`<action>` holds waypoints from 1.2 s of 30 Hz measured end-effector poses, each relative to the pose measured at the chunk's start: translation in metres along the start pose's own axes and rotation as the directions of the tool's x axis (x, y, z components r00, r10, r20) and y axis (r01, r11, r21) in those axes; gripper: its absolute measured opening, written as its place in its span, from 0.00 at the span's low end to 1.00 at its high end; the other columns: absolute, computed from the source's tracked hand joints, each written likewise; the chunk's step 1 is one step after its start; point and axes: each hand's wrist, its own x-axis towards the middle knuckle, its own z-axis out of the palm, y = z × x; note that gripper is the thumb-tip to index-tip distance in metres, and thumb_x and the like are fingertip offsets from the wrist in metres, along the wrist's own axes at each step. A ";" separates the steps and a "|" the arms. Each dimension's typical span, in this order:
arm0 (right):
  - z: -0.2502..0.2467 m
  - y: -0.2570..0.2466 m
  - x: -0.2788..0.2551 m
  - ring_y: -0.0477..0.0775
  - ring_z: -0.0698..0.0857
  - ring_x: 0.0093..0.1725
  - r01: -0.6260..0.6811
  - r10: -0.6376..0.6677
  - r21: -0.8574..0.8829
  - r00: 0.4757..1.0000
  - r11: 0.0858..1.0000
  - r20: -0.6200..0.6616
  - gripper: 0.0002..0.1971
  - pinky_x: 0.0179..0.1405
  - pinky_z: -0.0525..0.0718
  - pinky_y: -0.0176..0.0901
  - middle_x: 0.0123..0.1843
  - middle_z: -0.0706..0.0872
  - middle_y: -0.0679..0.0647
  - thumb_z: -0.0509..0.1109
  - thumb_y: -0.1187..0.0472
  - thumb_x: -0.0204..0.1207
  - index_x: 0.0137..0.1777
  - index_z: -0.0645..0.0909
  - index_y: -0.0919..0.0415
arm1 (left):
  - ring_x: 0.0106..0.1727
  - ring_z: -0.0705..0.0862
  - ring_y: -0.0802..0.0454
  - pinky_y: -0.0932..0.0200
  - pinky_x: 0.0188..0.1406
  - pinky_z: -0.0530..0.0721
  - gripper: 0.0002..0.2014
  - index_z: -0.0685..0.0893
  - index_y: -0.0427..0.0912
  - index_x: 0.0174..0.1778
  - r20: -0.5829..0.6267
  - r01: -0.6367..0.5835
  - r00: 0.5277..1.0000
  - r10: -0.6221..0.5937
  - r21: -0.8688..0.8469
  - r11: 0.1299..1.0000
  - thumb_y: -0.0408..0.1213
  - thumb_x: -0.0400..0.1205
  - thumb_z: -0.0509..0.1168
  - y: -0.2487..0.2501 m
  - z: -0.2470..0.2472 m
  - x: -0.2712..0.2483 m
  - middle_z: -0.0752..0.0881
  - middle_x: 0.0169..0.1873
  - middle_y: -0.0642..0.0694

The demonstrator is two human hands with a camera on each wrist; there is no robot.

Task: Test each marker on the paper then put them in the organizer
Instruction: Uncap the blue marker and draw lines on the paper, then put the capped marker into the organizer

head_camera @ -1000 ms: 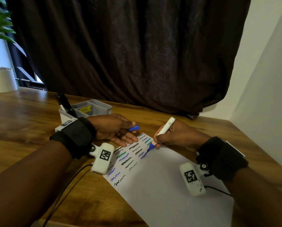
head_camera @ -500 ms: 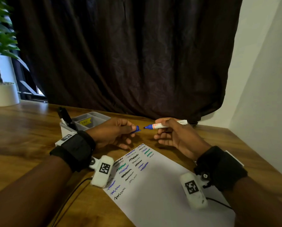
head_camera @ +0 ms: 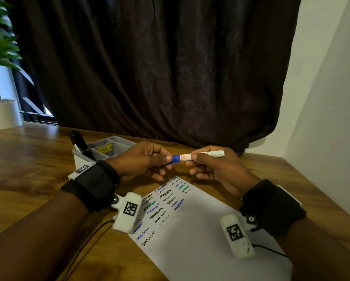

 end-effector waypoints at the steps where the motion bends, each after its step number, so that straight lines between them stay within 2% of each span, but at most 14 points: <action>1: 0.000 0.000 0.000 0.55 0.93 0.42 0.004 -0.004 0.004 1.000 1.000 -0.009 0.06 0.49 0.88 0.48 0.49 0.96 0.61 0.75 0.60 0.81 0.54 0.89 0.60 | 0.36 0.86 0.52 0.57 0.36 0.90 0.15 0.85 0.34 0.55 -0.006 -0.015 1.000 0.015 -0.019 1.000 0.39 0.76 0.70 0.000 0.001 0.001 0.89 0.38 0.42; 6: 0.005 0.001 0.000 0.55 0.92 0.35 -0.004 0.005 0.021 0.998 1.000 -0.058 0.09 0.42 0.88 0.45 0.45 0.96 0.61 0.77 0.53 0.80 0.50 0.91 0.58 | 0.33 0.86 0.52 0.56 0.35 0.92 0.05 0.86 0.31 0.51 -0.062 -0.089 0.994 0.085 -0.072 0.993 0.27 0.80 0.68 -0.003 0.004 0.004 0.89 0.36 0.38; 11: 0.006 0.002 0.001 0.55 0.91 0.31 -0.007 0.010 0.032 0.994 0.999 -0.110 0.13 0.39 0.88 0.45 0.42 0.95 0.60 0.77 0.48 0.79 0.50 0.92 0.58 | 0.31 0.86 0.54 0.56 0.33 0.92 0.09 0.86 0.32 0.50 -0.114 -0.143 0.985 0.132 -0.095 0.985 0.31 0.75 0.72 -0.002 0.008 0.006 0.88 0.35 0.38; 15: 0.004 -0.003 0.002 0.55 0.92 0.34 -0.018 0.022 0.035 0.992 0.999 -0.123 0.16 0.42 0.90 0.48 0.43 0.96 0.59 0.77 0.45 0.78 0.54 0.91 0.57 | 0.34 0.86 0.54 0.55 0.33 0.91 0.08 0.87 0.34 0.54 -0.144 -0.162 0.978 0.149 -0.080 0.984 0.31 0.80 0.70 0.000 0.006 0.006 0.90 0.37 0.42; 19: 0.002 0.000 -0.001 0.57 0.92 0.41 -0.073 0.072 -0.041 0.997 0.997 -0.022 0.20 0.43 0.91 0.50 0.47 0.96 0.60 0.79 0.43 0.73 0.58 0.89 0.55 | 0.37 0.86 0.52 0.51 0.35 0.92 0.13 0.88 0.37 0.55 -0.197 -0.194 0.965 0.171 -0.105 0.975 0.38 0.76 0.72 0.005 0.004 0.004 0.89 0.39 0.44; 22: -0.003 0.007 -0.005 0.57 0.90 0.44 -0.146 0.160 -0.128 0.981 0.981 0.112 0.20 0.43 0.87 0.48 0.48 0.95 0.59 0.81 0.44 0.72 0.56 0.88 0.58 | 0.39 0.86 0.51 0.49 0.35 0.92 0.08 0.88 0.38 0.54 -0.292 -0.256 0.932 0.215 -0.107 0.961 0.35 0.81 0.69 0.014 -0.003 -0.004 0.88 0.42 0.42; 26: -0.011 0.009 -0.005 0.54 0.91 0.48 -0.225 0.279 -0.253 0.938 0.941 0.204 0.18 0.51 0.87 0.50 0.54 0.96 0.57 0.79 0.44 0.76 0.59 0.88 0.55 | 0.38 0.89 0.49 0.49 0.35 0.92 0.06 0.87 0.39 0.52 -0.369 -0.293 0.884 0.287 0.043 0.955 0.34 0.83 0.66 0.042 -0.023 -0.031 0.90 0.41 0.44; 29: -0.014 0.008 -0.006 0.52 0.90 0.48 -0.232 0.313 -0.305 0.917 0.924 0.249 0.16 0.54 0.86 0.48 0.56 0.95 0.58 0.77 0.46 0.78 0.59 0.89 0.55 | 0.36 0.89 0.51 0.52 0.33 0.92 0.05 0.88 0.42 0.49 -0.449 -0.274 0.825 0.344 0.214 0.938 0.34 0.84 0.67 0.070 -0.052 -0.062 0.90 0.36 0.45; 31: -0.016 0.009 -0.007 0.51 0.90 0.47 -0.227 0.320 -0.322 0.907 0.919 0.273 0.17 0.53 0.86 0.47 0.57 0.95 0.58 0.77 0.46 0.78 0.60 0.89 0.56 | 0.34 0.87 0.52 0.53 0.32 0.91 0.04 0.89 0.45 0.48 -0.484 -0.233 0.782 0.393 0.357 0.904 0.35 0.84 0.67 0.090 -0.073 -0.083 0.89 0.35 0.43; 34: -0.017 0.012 -0.005 0.50 0.90 0.46 -0.228 0.331 -0.338 0.900 0.913 0.285 0.18 0.51 0.86 0.44 0.57 0.95 0.59 0.77 0.45 0.78 0.60 0.89 0.57 | 0.34 0.85 0.47 0.48 0.35 0.90 0.04 0.87 0.41 0.51 -0.541 -0.115 0.738 0.404 0.489 0.865 0.34 0.85 0.67 0.109 -0.098 -0.106 0.86 0.37 0.36; 36: -0.018 0.014 -0.003 0.49 0.90 0.46 -0.233 0.336 -0.335 0.896 0.913 0.292 0.19 0.50 0.85 0.44 0.57 0.95 0.59 0.78 0.45 0.77 0.59 0.90 0.57 | 0.35 0.85 0.44 0.45 0.38 0.89 0.04 0.86 0.40 0.52 -0.566 -0.049 0.724 0.396 0.530 0.847 0.34 0.85 0.67 0.113 -0.109 -0.115 0.88 0.38 0.39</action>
